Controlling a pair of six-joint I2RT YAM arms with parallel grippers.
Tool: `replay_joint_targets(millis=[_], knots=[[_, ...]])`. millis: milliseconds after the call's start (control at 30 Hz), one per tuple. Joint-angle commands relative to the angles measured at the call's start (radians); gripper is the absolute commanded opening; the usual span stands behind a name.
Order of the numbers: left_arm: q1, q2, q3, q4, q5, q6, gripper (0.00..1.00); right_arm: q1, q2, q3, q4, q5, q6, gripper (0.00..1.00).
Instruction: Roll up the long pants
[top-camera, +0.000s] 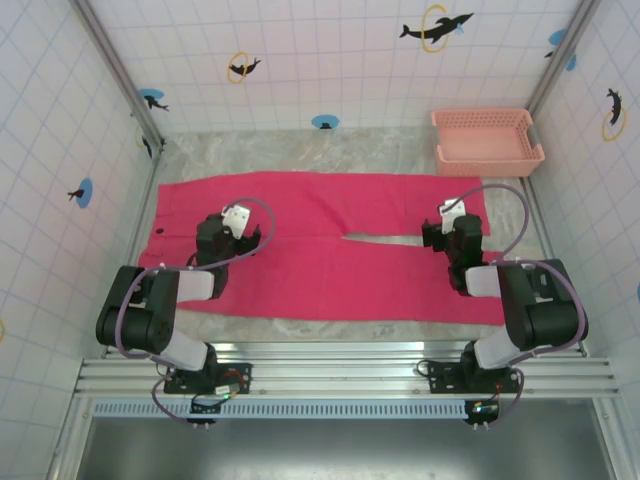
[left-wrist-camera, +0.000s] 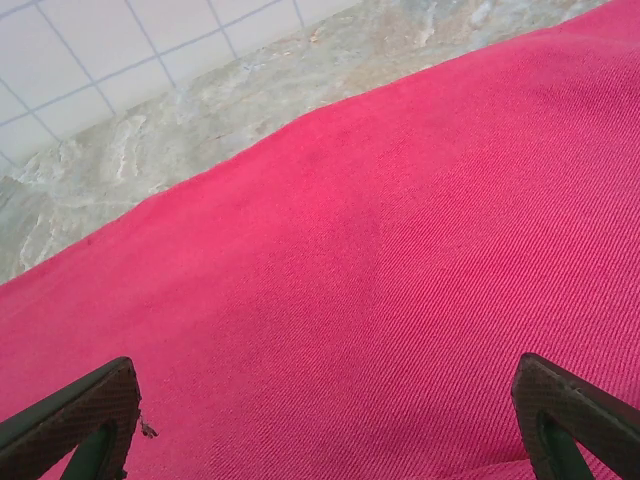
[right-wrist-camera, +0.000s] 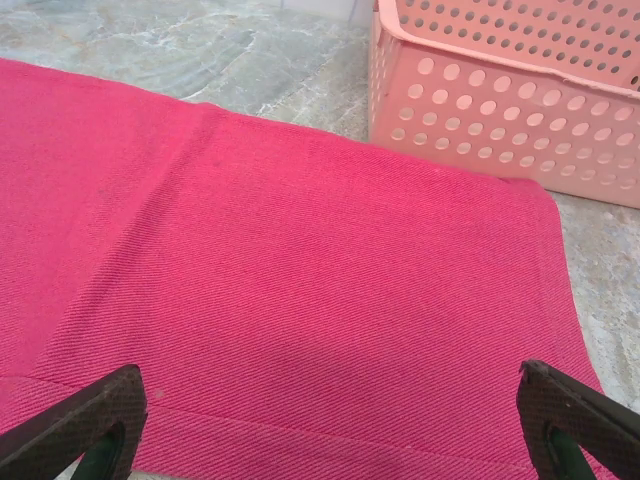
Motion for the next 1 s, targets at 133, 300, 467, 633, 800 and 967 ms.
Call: replay_joint_targets(millis=[133,300,467,633,800,967], knots=[[0.005,-0.001,0.012,0.02,0.016,0.011,0.98,0.007,-0.013,0.026,0.024,0.0,-0.003,0.98],[0.016,-0.019,0.018,0.002,0.062,0.02,0.98,0.097,-0.128,0.424,-0.806,0.026,-0.055,0.98],[-0.014,-0.059,0.512,-0.902,-0.117,0.001,0.98,0.372,-0.201,0.528,-1.171,0.15,-0.175,0.98],[-0.016,0.047,0.913,-1.426,-0.279,0.006,0.97,0.64,-0.263,0.526,-1.407,0.081,-0.145,0.96],[-0.014,0.015,1.009,-1.578,-0.347,-0.057,0.97,0.899,-0.267,0.464,-1.437,0.156,-0.103,0.92],[-0.014,-0.029,1.035,-1.643,-0.323,-0.061,0.98,0.997,-0.228,0.403,-1.413,0.111,-0.095,0.86]])
